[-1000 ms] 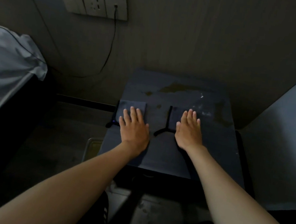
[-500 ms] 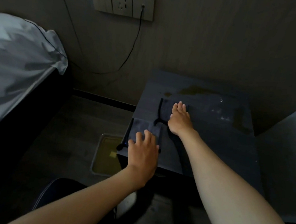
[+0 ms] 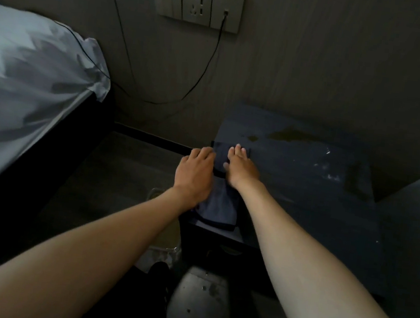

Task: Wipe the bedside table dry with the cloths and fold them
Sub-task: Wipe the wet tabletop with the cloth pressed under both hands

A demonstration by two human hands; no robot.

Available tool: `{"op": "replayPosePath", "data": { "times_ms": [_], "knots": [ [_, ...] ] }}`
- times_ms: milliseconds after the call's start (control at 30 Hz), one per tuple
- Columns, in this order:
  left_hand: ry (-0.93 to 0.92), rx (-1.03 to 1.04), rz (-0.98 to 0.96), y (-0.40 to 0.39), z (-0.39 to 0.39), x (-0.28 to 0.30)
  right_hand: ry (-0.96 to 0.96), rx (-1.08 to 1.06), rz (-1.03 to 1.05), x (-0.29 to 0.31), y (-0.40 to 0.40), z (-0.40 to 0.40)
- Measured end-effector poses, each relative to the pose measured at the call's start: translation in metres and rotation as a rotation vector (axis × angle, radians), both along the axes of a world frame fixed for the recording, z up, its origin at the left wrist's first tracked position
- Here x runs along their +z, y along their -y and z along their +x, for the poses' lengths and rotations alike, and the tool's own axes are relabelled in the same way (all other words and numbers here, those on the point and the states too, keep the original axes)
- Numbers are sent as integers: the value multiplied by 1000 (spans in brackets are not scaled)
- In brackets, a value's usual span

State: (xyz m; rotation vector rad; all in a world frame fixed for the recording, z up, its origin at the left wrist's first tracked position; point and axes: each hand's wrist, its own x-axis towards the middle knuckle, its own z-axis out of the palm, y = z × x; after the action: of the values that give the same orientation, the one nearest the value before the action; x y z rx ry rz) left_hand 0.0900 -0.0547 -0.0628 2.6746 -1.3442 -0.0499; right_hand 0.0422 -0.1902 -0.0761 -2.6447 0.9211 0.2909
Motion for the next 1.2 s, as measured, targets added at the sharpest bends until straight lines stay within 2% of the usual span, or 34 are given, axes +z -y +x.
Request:
{"op": "replayPosePath", "data": {
  "times_ms": [100,233,433,600,900,1200],
  "knots": [
    [-39,-75,35,14,18,-8,32,0,-11,-4,-4,8],
    [-140,-71,17,29,33,-18,61,1,-13,-10,-10,23],
    [-98,-82,29,42,38,-26,43,1,-128,-23,-12,27],
    [-41,-80,56,63,28,-28,43,39,-96,-23,10,17],
    [-40,-207,95,136,-26,-23,63,-90,-73,-25,78,-46],
    [63,-358,140,206,-104,-33,47,-194,-92,-25,143,-132]
  ]
}}
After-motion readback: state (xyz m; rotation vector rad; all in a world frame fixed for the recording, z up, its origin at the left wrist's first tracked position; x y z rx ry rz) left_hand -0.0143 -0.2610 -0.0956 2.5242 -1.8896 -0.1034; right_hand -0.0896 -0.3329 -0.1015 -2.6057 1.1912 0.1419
